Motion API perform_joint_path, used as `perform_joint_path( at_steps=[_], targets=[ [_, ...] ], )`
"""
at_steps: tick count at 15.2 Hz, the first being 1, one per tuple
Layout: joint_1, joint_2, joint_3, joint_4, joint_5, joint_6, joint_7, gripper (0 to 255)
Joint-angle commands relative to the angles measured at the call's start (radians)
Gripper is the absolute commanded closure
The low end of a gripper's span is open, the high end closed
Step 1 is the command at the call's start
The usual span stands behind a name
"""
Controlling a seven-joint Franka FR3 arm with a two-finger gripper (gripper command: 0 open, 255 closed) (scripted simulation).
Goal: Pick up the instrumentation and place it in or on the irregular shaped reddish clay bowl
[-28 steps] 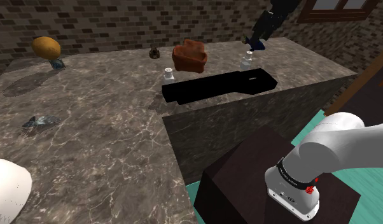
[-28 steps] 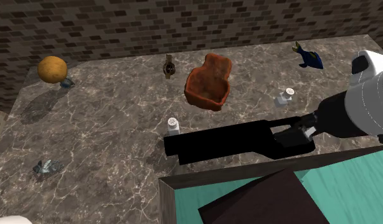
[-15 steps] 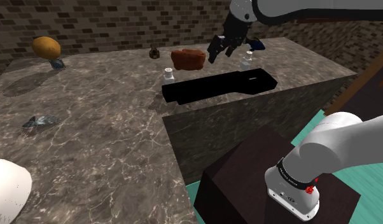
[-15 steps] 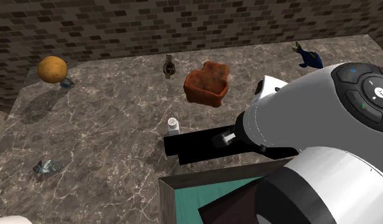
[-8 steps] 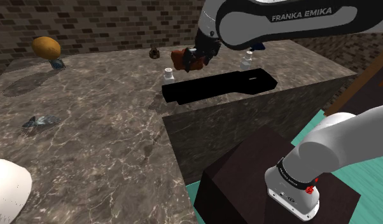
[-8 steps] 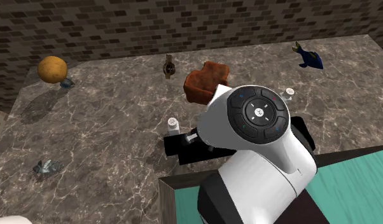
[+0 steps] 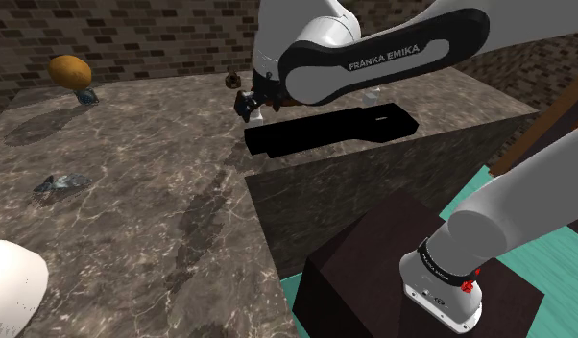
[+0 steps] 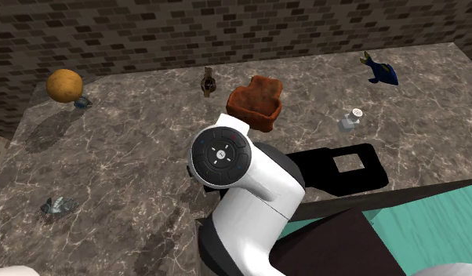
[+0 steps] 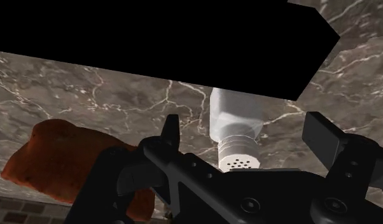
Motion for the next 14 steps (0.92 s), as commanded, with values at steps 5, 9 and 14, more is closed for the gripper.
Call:
perform_joint_path(
  at_steps=[5,9,14],
  targets=[
    [-0.018,0.076,0.02,-0.005,-0.071,0.067,0.058,0],
    [-0.025,0.105,0.023,-0.009,-0.1,0.095,0.078,0],
    [-0.025,0.105,0.023,-0.009,-0.1,0.095,0.078,0]
  ],
)
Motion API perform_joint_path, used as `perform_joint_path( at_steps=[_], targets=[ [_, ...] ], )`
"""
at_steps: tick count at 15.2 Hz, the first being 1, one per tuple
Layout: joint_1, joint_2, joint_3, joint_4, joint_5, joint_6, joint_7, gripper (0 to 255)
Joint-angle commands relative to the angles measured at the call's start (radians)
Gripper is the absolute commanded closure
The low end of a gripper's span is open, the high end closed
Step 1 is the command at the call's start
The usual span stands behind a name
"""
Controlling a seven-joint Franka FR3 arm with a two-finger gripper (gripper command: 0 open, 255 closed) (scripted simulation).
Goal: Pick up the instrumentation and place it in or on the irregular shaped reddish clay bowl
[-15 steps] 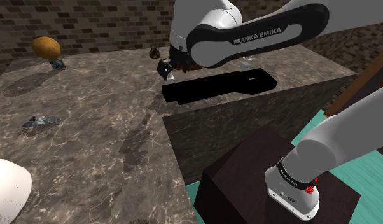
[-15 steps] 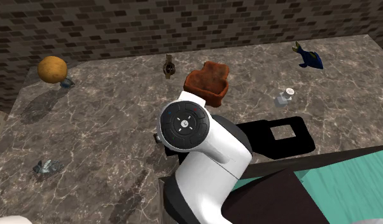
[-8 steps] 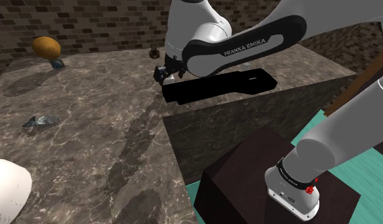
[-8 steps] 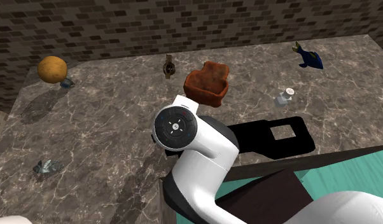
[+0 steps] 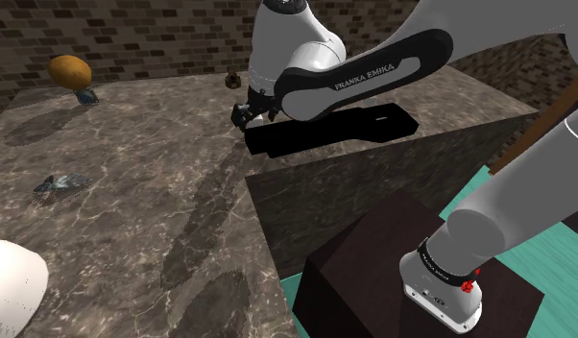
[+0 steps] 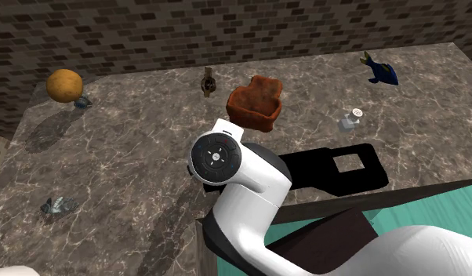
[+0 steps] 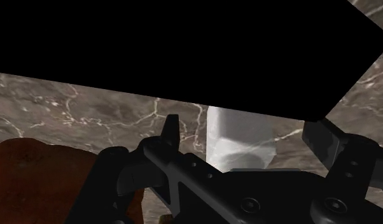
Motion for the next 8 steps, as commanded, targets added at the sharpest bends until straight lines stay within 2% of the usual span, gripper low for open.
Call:
perform_joint_path(
  at_steps=[1,2,8],
  targets=[
    [0.0,0.0,0.0,0.0,0.0,0.0,0.0,0],
    [0.0,0.0,0.0,0.0,0.0,0.0,0.0,255],
    [0.0,0.002,0.001,-0.001,-0.002,0.002,0.003,255]
  ],
)
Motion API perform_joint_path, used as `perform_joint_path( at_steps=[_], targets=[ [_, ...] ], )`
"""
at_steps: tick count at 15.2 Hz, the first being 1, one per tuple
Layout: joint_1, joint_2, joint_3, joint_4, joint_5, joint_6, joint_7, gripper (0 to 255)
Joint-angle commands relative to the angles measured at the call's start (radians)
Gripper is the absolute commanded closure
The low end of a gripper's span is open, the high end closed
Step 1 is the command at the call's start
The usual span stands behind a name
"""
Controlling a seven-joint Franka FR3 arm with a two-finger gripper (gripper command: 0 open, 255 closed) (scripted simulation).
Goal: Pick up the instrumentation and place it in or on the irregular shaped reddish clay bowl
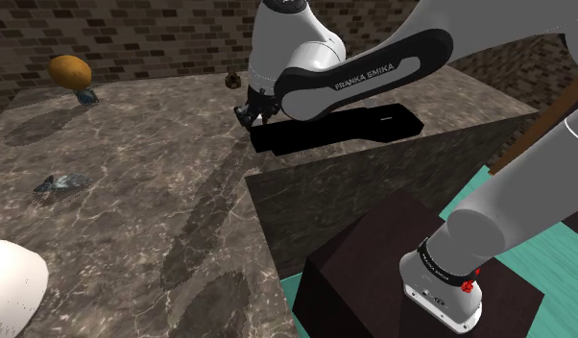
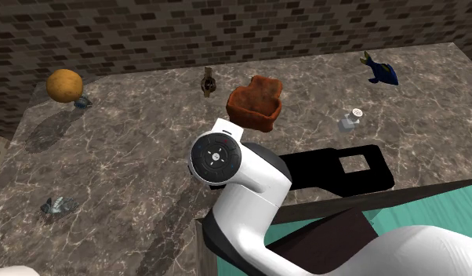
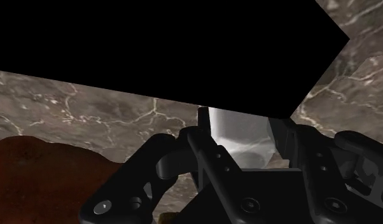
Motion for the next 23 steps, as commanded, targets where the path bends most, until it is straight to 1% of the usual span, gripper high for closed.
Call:
perform_joint_path(
  at_steps=[1,3,12,23],
  targets=[
    [0.0,0.003,0.0,-0.003,0.0,0.0,0.0,255],
    [0.0,0.0,0.0,-0.002,0.003,-0.003,-0.003,255],
    [0.008,-0.047,-0.013,0.075,0.064,-0.113,-0.063,255],
    [0.012,-0.076,-0.024,0.195,0.104,-0.253,-0.112,255]
  ],
)
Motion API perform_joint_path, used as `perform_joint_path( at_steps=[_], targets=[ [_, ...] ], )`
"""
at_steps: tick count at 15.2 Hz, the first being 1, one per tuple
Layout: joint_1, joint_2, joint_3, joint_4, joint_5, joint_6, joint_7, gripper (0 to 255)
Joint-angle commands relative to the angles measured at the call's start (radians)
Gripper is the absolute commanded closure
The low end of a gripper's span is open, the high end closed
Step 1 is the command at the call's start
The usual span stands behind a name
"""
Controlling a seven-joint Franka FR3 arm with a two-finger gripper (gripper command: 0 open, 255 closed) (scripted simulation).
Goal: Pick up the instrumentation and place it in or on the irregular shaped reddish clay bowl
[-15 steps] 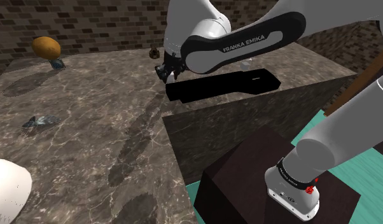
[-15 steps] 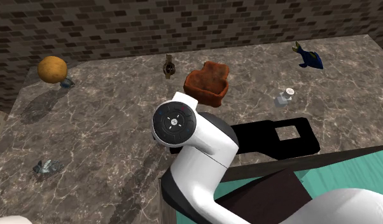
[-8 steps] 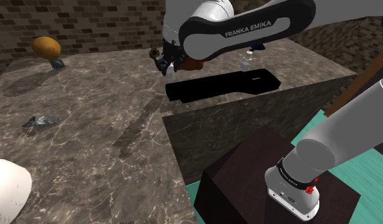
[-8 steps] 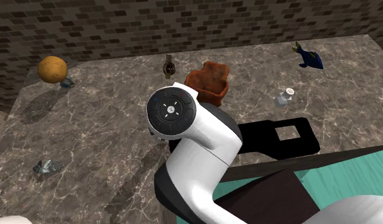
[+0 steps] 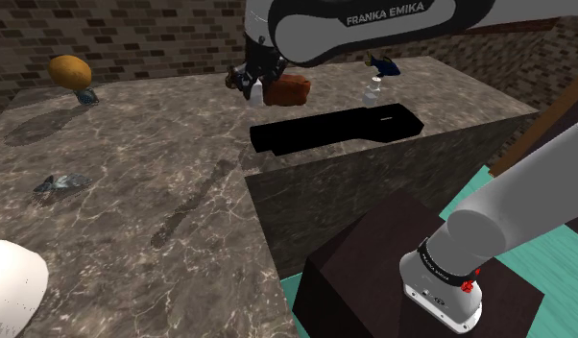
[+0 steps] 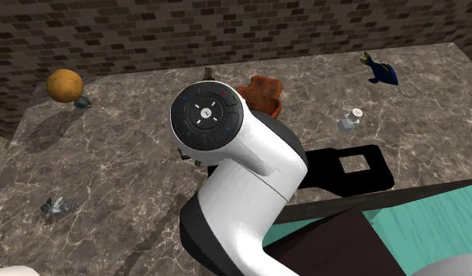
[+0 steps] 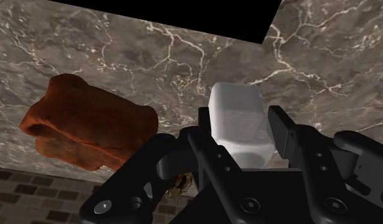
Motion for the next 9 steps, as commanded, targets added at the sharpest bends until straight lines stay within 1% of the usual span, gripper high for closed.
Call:
perform_joint_path(
  at_steps=[1,9],
  targets=[
    [0.0,-0.004,-0.003,0.022,0.006,-0.025,-0.009,255],
    [0.0,-0.004,-0.006,0.129,0.016,-0.13,-0.031,255]
  ],
)
